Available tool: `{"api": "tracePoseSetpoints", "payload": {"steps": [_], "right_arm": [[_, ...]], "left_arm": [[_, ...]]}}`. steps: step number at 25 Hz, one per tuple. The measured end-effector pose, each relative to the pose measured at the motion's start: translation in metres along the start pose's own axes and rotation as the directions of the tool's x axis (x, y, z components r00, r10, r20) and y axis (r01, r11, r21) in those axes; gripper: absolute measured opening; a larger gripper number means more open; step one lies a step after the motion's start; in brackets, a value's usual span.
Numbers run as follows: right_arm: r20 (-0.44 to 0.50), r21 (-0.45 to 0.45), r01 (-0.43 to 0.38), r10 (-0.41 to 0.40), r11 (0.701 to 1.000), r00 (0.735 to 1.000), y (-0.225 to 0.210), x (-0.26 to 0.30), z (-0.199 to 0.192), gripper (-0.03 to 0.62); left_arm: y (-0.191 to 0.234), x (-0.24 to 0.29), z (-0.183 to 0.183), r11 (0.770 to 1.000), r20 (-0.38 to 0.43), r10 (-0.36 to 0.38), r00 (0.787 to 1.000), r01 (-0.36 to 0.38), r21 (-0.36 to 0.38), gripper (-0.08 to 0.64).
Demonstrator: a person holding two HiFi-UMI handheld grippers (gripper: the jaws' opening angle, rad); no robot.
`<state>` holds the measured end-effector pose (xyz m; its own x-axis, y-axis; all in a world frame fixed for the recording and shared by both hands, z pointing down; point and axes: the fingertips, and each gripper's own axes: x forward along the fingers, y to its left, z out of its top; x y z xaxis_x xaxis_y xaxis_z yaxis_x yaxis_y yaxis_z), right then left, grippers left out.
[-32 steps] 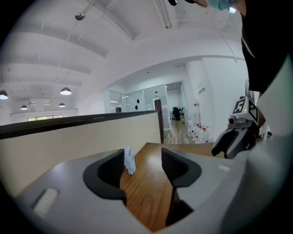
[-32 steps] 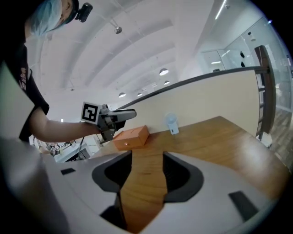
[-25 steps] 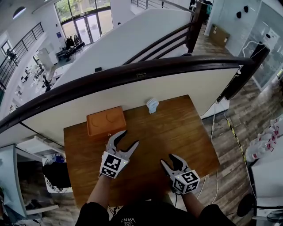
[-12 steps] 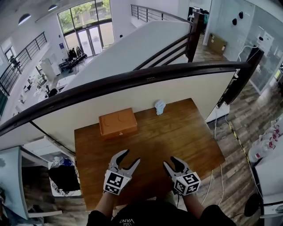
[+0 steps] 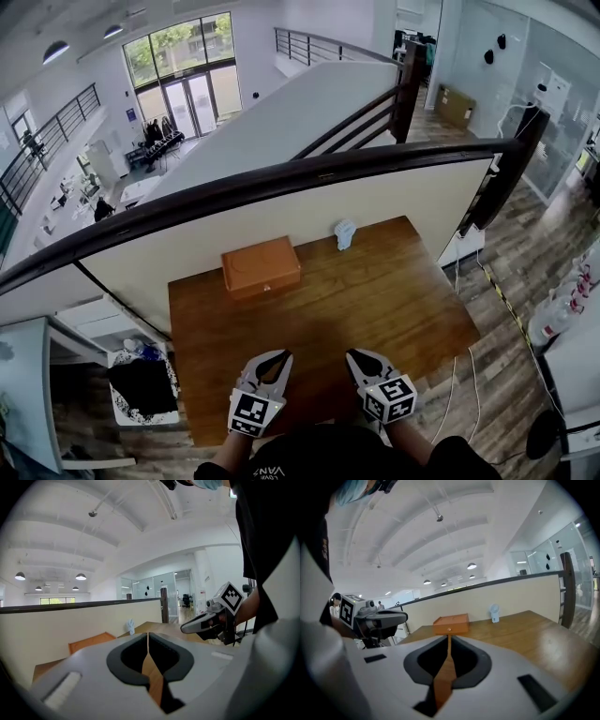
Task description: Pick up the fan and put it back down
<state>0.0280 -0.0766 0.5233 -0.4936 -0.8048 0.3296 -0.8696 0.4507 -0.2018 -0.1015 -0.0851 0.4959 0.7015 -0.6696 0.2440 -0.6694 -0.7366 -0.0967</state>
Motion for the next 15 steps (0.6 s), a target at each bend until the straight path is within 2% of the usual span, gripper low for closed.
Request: {"api": "tracePoseSetpoints", "payload": {"steps": [6,15], "right_arm": [[-0.048,-0.015,0.021,-0.022,1.000,0.999,0.007,-0.002,-0.016,0.012],[-0.065,-0.015,0.022,-0.023,1.000,0.998,0.010,0.002,-0.023,0.011]], "left_arm": [[-0.013,-0.010,-0.023,0.998,-0.042,-0.020,0.999,0.017,-0.056,0.011],[-0.022,-0.015,-0.037,0.992,-0.052,-0.030,0.998,0.023,-0.125,0.011]]}}
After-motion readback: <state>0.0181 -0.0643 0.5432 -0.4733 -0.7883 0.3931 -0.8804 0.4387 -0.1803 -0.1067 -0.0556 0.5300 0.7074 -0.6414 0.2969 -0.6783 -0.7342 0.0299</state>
